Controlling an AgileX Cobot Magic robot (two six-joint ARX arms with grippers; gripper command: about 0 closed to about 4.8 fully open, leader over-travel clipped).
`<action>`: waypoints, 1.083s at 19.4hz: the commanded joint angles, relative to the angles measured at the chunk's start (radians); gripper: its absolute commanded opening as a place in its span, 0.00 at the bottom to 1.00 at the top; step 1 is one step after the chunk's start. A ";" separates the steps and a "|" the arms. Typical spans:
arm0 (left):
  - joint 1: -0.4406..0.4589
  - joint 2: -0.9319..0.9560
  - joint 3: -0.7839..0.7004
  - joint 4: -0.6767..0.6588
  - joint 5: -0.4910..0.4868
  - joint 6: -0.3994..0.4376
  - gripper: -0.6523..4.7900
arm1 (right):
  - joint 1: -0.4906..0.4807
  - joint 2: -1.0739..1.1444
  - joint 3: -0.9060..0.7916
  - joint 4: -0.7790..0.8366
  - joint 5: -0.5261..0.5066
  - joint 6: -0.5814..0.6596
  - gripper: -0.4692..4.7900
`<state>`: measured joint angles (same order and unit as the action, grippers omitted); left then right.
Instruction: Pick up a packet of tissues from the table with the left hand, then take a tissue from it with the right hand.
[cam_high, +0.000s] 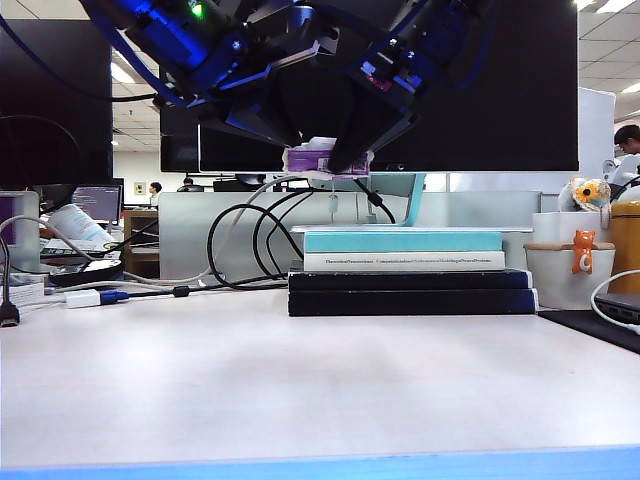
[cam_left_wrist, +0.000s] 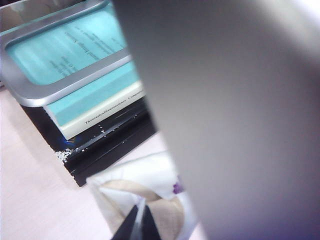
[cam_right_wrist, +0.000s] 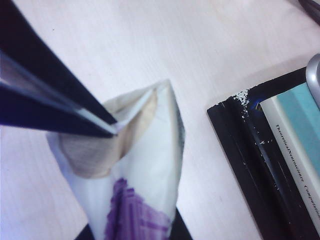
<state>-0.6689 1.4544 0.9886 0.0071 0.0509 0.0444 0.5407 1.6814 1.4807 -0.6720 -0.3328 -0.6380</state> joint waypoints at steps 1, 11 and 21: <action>-0.004 -0.006 -0.005 -0.040 0.045 0.007 0.11 | 0.006 -0.017 0.012 0.040 -0.024 0.006 0.09; -0.004 -0.169 -0.005 -0.031 0.092 0.003 0.11 | 0.006 -0.014 0.012 0.014 -0.002 0.036 0.09; -0.007 -0.232 -0.005 -0.051 0.133 -0.011 0.11 | 0.006 0.002 0.007 -0.005 -0.002 0.036 0.09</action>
<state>-0.6632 1.2423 0.9710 -0.1173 0.1013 0.0326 0.5522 1.6699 1.4937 -0.6731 -0.4084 -0.6174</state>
